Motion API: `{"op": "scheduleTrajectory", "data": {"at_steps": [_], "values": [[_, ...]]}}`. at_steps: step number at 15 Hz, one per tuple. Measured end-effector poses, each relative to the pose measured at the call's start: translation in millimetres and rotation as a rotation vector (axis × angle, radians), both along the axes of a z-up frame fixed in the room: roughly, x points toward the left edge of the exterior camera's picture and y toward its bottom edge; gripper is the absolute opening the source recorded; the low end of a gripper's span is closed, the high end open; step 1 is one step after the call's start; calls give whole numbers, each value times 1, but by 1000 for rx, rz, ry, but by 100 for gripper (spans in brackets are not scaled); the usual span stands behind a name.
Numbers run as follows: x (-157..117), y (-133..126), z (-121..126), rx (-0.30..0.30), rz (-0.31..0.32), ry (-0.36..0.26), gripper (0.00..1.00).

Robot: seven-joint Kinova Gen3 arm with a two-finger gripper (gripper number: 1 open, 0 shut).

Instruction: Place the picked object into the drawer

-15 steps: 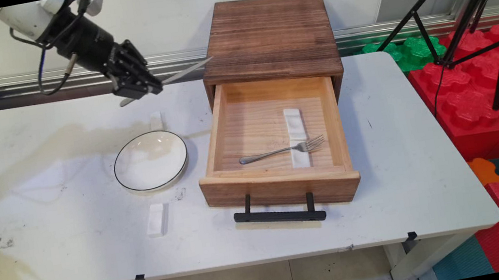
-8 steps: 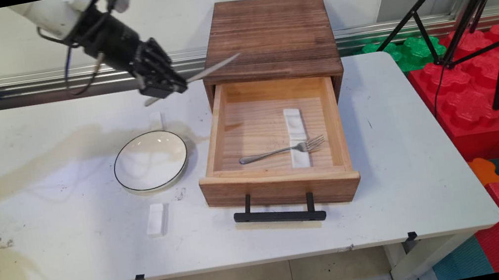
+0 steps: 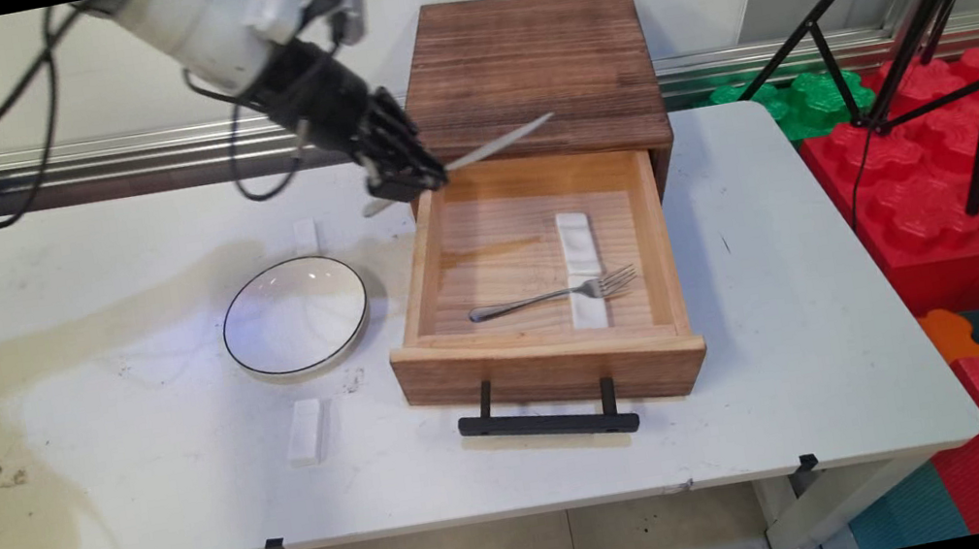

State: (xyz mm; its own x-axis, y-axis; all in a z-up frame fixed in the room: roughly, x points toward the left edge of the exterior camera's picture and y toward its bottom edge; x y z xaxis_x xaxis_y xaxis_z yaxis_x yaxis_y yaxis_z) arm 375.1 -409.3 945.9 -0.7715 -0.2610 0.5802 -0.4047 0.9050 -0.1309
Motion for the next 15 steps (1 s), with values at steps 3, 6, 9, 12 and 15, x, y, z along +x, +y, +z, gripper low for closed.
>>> {"op": "scheduleTrajectory", "data": {"at_steps": [3,6,9,12,15], "values": [[-20,-11,-10,-1,5,3,0],[-38,-24,-23,2,11,2,0],[-51,-33,-35,8,11,-2,0],[-64,-42,-49,19,12,-9,0],[-76,-51,-67,32,9,-19,0]]}}
